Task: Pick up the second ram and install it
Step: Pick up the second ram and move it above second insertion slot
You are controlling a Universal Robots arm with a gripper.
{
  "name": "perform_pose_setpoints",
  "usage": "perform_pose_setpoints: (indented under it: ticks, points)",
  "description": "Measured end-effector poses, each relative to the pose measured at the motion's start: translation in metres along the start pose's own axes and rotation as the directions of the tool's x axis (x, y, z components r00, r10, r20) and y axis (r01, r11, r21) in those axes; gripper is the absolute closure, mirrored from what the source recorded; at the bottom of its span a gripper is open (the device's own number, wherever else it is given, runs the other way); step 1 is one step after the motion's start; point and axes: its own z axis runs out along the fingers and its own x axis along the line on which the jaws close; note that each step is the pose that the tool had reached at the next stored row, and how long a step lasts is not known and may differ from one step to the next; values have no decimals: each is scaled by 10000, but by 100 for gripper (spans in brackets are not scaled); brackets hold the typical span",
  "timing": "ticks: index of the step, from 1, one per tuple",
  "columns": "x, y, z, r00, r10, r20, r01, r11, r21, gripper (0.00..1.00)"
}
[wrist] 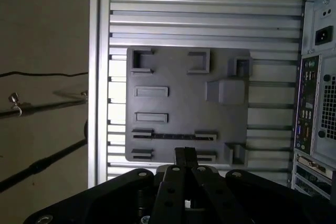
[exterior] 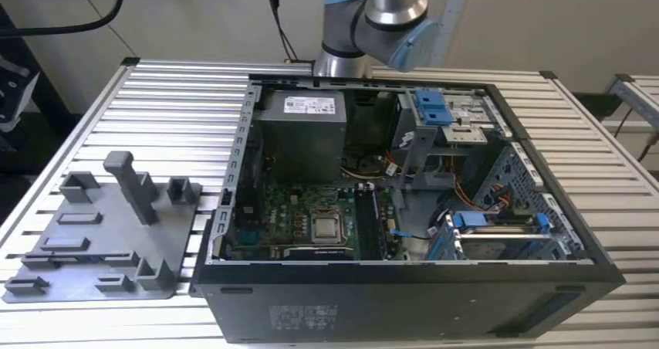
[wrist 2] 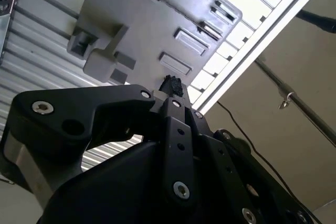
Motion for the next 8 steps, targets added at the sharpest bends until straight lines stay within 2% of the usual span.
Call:
perform_pose_setpoints:
  ticks: [5, 8]
  points:
    - [0, 0, 0, 10000, -86, -5, 86, 10000, 1, 89]
    - [0, -1, 1, 9992, -392, -16, 392, 9992, 1, 89]
